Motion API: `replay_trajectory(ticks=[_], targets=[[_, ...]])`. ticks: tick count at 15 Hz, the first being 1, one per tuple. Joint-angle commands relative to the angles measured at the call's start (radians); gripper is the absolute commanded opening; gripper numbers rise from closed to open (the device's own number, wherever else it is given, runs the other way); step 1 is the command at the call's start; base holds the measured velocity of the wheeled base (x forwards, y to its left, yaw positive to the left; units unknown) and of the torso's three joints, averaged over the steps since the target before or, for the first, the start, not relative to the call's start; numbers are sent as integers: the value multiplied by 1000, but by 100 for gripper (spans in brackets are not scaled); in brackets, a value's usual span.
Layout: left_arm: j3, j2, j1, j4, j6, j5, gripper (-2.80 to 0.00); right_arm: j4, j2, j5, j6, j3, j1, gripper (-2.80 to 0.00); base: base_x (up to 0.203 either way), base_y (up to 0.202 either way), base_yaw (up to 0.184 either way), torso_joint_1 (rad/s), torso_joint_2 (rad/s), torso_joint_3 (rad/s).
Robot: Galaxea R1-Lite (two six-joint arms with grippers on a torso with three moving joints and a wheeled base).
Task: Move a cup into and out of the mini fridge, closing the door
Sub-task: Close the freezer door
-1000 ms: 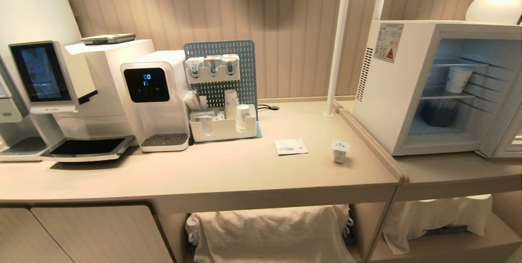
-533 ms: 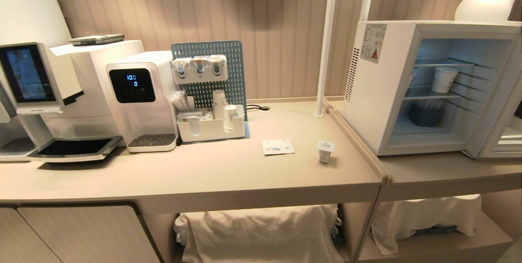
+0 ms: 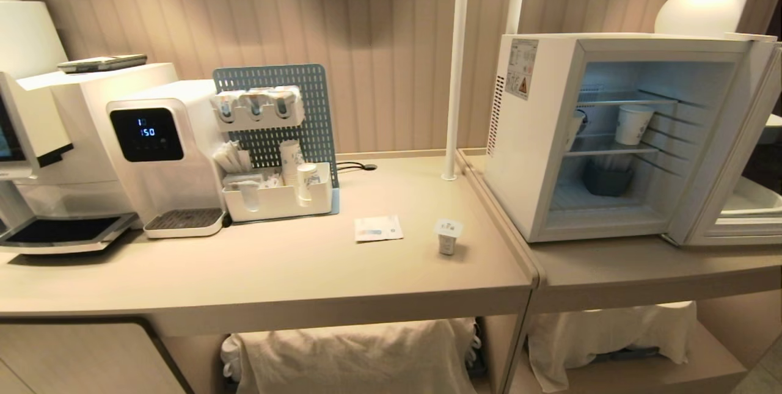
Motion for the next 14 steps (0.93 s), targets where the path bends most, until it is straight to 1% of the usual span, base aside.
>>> replay_trajectory(ticks=[1, 4, 6, 9, 14], targets=[[0, 1, 2, -1, 0, -1, -280, 2, 2, 0, -1, 0, 1, -280, 190, -186, 0, 12, 9, -2], [0, 1, 2, -1, 0, -1, -280, 2, 2, 0, -1, 0, 1, -280, 199, -199, -2, 1, 0, 1], [0, 1, 2, -1, 1, -1, -280, 12, 2, 0, -1, -1, 1, -280, 112, -156, -6, 9, 2, 2], [0, 1, 2, -1, 1, -1, -280, 15, 2, 0, -2, -3, 1, -280, 6, -124, 1, 9, 4, 2], [-2, 2, 2, 3, 4, -1, -280, 15, 2, 0, -1, -3, 1, -280, 0, -196, -1, 1, 4, 4]])
